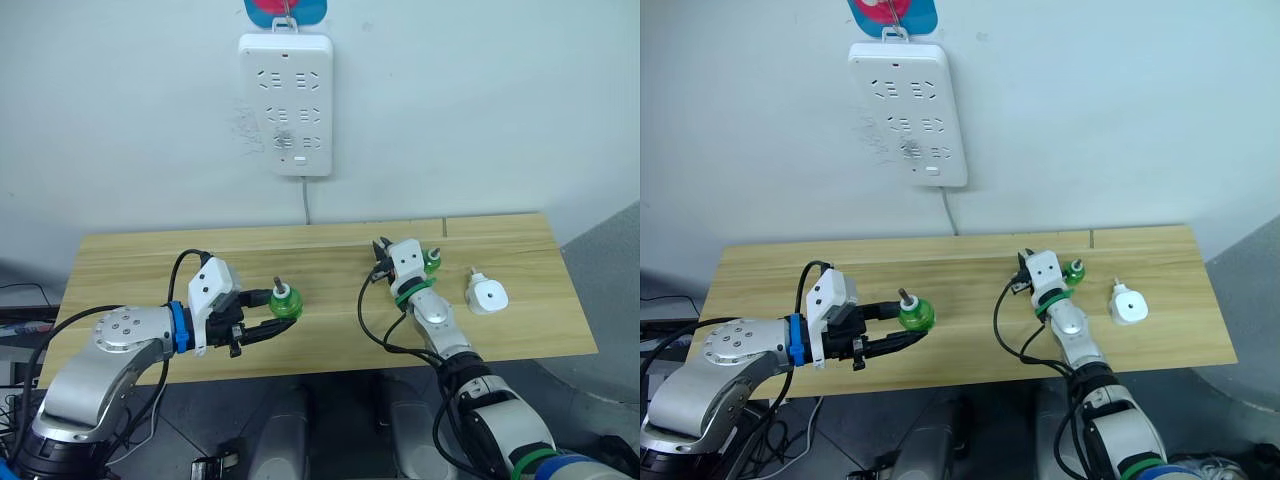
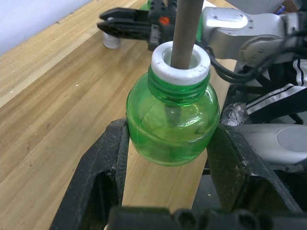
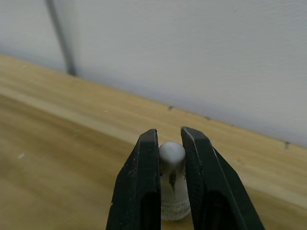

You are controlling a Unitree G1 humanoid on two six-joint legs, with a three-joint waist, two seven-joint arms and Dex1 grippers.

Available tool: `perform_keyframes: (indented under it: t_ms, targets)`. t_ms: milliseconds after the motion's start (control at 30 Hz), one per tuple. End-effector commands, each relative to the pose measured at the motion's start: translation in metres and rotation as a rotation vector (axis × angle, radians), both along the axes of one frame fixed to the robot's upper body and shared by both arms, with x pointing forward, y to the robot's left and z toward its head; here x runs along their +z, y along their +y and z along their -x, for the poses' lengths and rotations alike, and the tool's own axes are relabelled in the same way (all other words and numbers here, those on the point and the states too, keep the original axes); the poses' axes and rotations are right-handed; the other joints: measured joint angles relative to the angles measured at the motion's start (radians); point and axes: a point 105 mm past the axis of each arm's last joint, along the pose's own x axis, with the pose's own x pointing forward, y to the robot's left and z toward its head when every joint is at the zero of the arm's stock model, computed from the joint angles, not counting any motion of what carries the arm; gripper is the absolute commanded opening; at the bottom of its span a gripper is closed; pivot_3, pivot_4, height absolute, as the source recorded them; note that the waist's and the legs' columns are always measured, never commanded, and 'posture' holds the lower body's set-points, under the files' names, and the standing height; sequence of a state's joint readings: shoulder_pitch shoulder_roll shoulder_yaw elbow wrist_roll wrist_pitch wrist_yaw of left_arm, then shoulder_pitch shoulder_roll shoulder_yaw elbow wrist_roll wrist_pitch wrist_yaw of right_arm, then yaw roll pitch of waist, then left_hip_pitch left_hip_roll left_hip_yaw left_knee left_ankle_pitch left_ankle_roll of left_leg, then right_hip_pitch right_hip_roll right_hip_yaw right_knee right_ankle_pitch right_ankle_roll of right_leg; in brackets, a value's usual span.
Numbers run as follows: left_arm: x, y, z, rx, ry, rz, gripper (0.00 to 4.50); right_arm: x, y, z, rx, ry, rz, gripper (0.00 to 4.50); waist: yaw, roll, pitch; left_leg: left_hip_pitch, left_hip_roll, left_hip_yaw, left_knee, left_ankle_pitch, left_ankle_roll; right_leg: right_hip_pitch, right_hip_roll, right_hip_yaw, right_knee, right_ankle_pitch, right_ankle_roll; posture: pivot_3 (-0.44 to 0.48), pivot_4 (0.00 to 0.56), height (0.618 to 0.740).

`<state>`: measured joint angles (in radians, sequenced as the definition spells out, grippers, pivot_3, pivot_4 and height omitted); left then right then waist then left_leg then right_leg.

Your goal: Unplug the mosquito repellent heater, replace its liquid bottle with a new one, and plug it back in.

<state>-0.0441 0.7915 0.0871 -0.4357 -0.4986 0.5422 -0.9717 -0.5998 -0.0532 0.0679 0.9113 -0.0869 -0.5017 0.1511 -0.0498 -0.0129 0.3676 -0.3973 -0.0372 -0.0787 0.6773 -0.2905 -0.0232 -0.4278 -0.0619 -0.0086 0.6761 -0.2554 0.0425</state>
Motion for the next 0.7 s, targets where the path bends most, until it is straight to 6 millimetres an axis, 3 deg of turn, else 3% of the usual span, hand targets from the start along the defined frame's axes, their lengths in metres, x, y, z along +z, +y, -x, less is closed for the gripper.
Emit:
perform_keyframes:
  t_ms: [33, 100, 300, 533, 700]
  targets:
    - [0.009, 0.0, 0.004, -0.012, -0.028, 0.004, 2.16, -0.003, -0.003, 0.0, -0.01, 0.001, -0.015, 0.35, 0.0, 0.0, 0.0, 0.0, 0.0, 0.0, 0.0, 0.0, 0.0, 0.0, 0.0, 0.0, 0.0, 0.0, 0.0, 0.054, 0.412, 0.74]
    - [0.009, 0.0, 0.004, -0.012, -0.029, 0.004, 2.16, -0.009, -0.006, 0.001, -0.014, 0.027, -0.031, 0.35, 0.0, 0.0, 0.0, 0.0, 0.0, 0.0, 0.0, 0.0, 0.0, 0.0, 0.0, 0.0, 0.0, 0.0, 0.0, 0.054, 0.412, 0.74]
    - [0.008, -0.001, 0.003, -0.013, -0.027, 0.006, 2.16, -0.004, -0.005, 0.005, 0.033, -0.009, -0.028, 2.35, 0.0, 0.0, 0.001, 0.0, 0.0, 0.0, 0.0, 0.0, 0.001, 0.0, 0.0, 0.0, 0.0, 0.0, 0.0, 0.042, 0.406, 0.74]
    - [0.001, -0.006, -0.006, -0.017, -0.048, 0.027, 2.16, 0.025, 0.012, 0.02, 0.162, -0.086, -0.059, 2.35, -0.001, 0.0, 0.0, 0.0, 0.0, 0.0, 0.0, 0.0, 0.0, 0.0, 0.0, 0.0, -0.001, 0.0, 0.0, -0.002, 0.35, 0.74]
    - [-0.003, -0.011, -0.017, -0.029, -0.082, 0.044, 2.16, 0.061, 0.026, 0.043, 0.348, -0.049, -0.098, 2.35, 0.0, -0.001, -0.002, -0.001, 0.0, -0.001, 0.0, 0.001, -0.001, 0.0, 0.0, -0.001, -0.001, 0.0, 0.0, -0.029, 0.295, 0.74]
